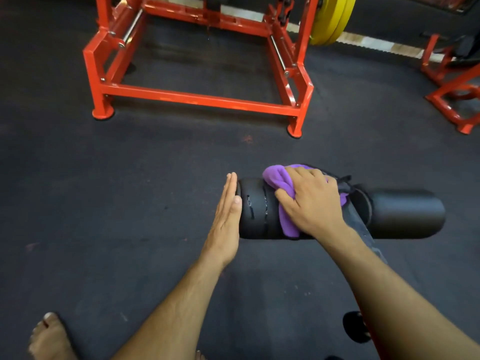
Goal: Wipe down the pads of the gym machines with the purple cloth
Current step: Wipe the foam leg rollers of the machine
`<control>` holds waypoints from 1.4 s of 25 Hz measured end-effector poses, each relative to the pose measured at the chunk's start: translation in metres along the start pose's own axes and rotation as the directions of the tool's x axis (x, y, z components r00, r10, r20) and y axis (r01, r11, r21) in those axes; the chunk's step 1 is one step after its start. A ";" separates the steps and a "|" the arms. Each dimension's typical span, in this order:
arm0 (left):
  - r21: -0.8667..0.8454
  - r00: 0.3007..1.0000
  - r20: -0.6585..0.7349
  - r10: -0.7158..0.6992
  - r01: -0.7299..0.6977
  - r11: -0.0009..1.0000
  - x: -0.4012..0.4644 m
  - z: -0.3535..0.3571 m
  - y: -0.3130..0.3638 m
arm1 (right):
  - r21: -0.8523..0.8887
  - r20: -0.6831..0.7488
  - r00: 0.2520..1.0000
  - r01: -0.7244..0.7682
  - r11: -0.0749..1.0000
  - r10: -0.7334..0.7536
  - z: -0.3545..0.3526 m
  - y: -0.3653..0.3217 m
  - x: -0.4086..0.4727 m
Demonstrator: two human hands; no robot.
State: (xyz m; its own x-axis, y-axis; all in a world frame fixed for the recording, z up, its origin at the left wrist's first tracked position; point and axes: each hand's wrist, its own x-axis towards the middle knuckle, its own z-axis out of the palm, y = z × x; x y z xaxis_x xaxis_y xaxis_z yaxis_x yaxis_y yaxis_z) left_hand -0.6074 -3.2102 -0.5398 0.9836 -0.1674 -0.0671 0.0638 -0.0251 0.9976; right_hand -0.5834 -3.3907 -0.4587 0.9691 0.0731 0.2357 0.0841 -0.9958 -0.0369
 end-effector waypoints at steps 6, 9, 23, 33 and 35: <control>-0.164 0.984 -0.076 -0.163 0.149 0.975 0.005 0.002 0.003 | -0.094 -0.030 0.979 0.199 0.976 -0.202 0.016 -0.066 -0.006; -0.157 0.985 -0.040 -0.168 0.160 0.975 0.004 -0.005 -0.001 | -0.064 -0.010 0.934 0.355 0.933 -0.356 0.016 -0.038 0.003; -0.059 0.988 0.022 -0.154 0.156 0.986 0.002 -0.013 -0.005 | 0.238 0.308 0.951 -0.112 0.965 0.035 0.016 -0.021 0.090; -0.075 0.993 -0.042 -0.110 0.107 0.991 0.005 -0.003 -0.010 | -0.177 -0.020 0.934 0.348 0.920 -0.357 0.014 -0.037 -0.018; -0.042 0.991 -0.009 -0.130 0.130 0.991 0.002 -0.007 -0.004 | -0.176 0.005 0.972 0.233 0.957 -0.236 0.014 0.001 0.000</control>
State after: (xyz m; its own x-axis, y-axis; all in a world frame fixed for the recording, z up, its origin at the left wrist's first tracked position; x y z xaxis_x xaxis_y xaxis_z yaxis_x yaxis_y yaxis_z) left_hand -0.6041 -3.2041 -0.5439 0.9684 -0.1537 -0.1962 0.1979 -0.0049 0.9802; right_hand -0.5799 -3.3908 -0.4723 0.9231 0.3060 0.2329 0.2653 -0.9452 0.1903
